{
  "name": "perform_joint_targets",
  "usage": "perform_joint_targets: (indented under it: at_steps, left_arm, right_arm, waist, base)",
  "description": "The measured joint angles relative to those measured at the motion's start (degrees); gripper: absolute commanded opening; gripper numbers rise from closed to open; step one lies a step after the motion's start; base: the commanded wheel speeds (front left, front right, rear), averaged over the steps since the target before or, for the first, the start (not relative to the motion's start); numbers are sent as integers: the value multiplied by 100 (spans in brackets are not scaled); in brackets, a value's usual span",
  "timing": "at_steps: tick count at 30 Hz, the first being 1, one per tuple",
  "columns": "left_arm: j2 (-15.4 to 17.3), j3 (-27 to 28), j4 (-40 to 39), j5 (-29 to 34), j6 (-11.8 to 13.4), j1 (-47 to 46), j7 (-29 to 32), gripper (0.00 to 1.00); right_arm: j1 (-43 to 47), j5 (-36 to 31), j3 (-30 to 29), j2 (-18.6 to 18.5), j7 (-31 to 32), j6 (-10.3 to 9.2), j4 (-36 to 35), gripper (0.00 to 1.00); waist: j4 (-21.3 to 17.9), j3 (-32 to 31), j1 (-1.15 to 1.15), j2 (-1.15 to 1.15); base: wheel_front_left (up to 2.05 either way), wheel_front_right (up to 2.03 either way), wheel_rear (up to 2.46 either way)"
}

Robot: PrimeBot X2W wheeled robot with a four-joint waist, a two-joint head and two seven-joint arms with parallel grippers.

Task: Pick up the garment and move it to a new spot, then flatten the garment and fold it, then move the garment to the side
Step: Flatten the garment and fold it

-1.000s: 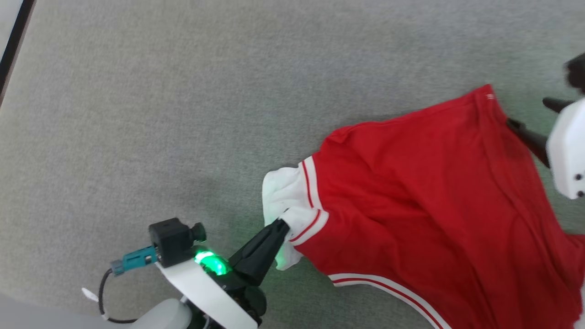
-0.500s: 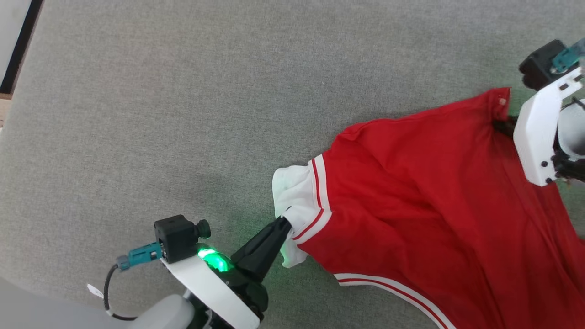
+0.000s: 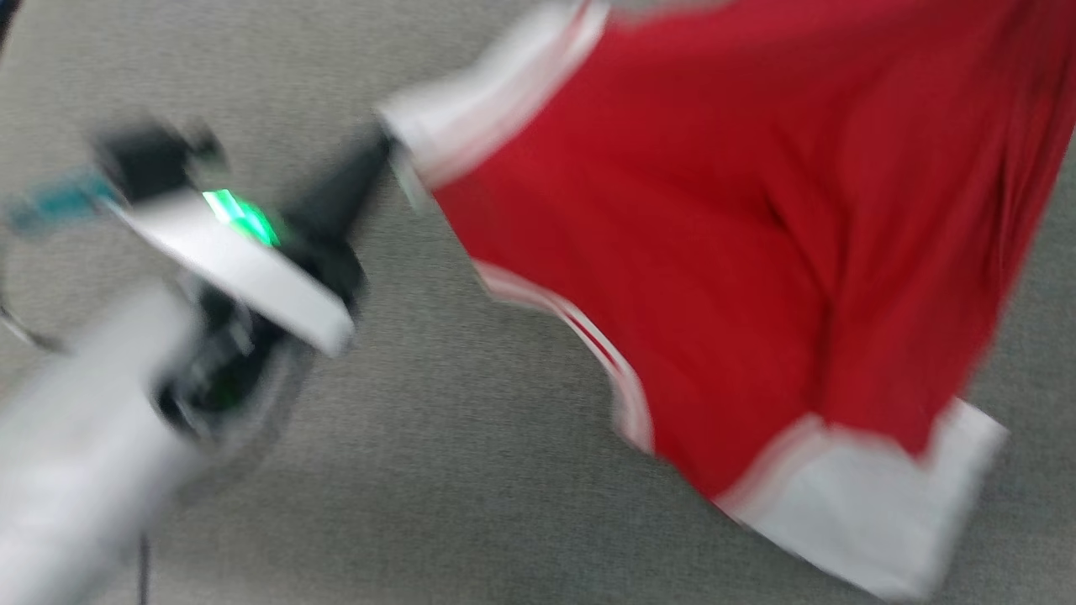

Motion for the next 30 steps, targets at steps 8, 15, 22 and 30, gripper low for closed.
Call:
perform_joint_targets:
  at_steps: [8, 15, 22, 30]
  left_arm:
    - [-423, 933, 1716, -578, -23, -2598, 196, 0]
    - [-781, 1429, 2818, -526, -25, -4494, -108, 0]
    - [-766, 1299, 2595, -873, -24, -4175, -141, 0]
    - [-532, 791, 1460, -981, -22, -1909, -283, 0]
  right_arm:
    - [-1673, -528, -1110, 595, -1429, 11, 1412, 0]
    - [-2802, -991, -1866, 977, -2832, 25, 2301, 0]
    - [-2562, -1193, -1646, 1069, -3405, 24, 2922, 0]
    - [-914, -589, -851, 1050, -3373, 12, 2573, 0]
  waist:
    - [-337, 406, 0, 0]
    - [-616, 710, 0, 0]
    - [-730, 745, 0, 0]
    - [-672, 511, 0, 0]
  base:
    - [0, 0, 0]
    - [0, 0, 0]
    - [0, 0, 0]
    - [0, 0, 0]
